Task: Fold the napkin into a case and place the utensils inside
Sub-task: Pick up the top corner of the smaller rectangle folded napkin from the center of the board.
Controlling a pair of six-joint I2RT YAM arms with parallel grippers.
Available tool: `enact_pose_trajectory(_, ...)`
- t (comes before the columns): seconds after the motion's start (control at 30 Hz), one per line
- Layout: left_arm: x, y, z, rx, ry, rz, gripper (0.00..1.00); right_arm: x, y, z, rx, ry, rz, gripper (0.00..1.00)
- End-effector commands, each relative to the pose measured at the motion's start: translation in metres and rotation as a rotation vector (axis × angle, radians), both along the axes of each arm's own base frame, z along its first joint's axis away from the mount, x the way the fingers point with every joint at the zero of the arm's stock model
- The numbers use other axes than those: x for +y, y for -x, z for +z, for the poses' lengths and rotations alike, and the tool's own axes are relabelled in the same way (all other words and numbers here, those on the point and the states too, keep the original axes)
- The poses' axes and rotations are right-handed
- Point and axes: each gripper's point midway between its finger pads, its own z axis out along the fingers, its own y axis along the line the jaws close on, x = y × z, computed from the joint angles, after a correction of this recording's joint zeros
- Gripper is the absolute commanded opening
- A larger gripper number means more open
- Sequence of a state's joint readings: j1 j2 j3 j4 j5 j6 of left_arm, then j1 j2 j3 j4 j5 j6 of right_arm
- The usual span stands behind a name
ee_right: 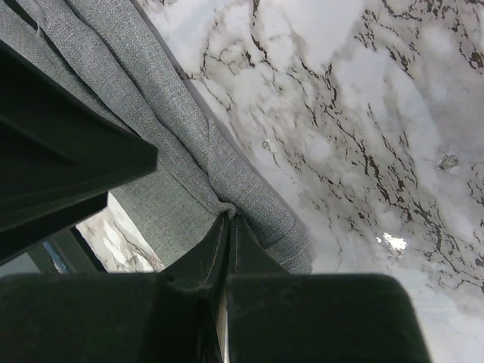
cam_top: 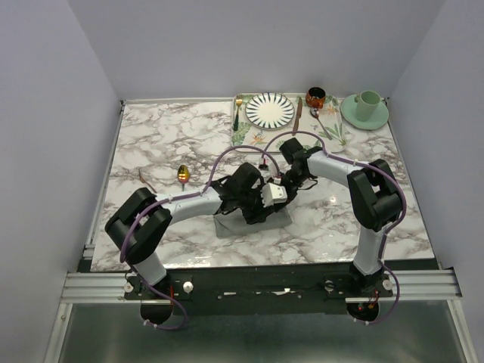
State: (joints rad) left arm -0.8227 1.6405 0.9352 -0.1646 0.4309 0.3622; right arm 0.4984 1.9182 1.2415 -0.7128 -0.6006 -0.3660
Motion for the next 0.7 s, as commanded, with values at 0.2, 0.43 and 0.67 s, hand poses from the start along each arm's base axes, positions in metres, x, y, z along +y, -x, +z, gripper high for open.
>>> enact_pose_trajectory(0.2,-0.029,-0.019,0.003,-0.137,0.014,-0.054,0.56,-0.005,0.024,-0.010,0.114,0.036,0.003,0.07)
enact_pose_trajectory(0.43,-0.030,-0.019,-0.011,-0.134,-0.016,-0.066,0.50,-0.005,0.022,-0.005,0.118,0.025,-0.006,0.07)
enact_pose_trajectory(0.67,-0.028,-0.017,-0.023,-0.122,-0.058,-0.088,0.27,0.000,0.022,0.005,0.135,-0.011,-0.019,0.08)
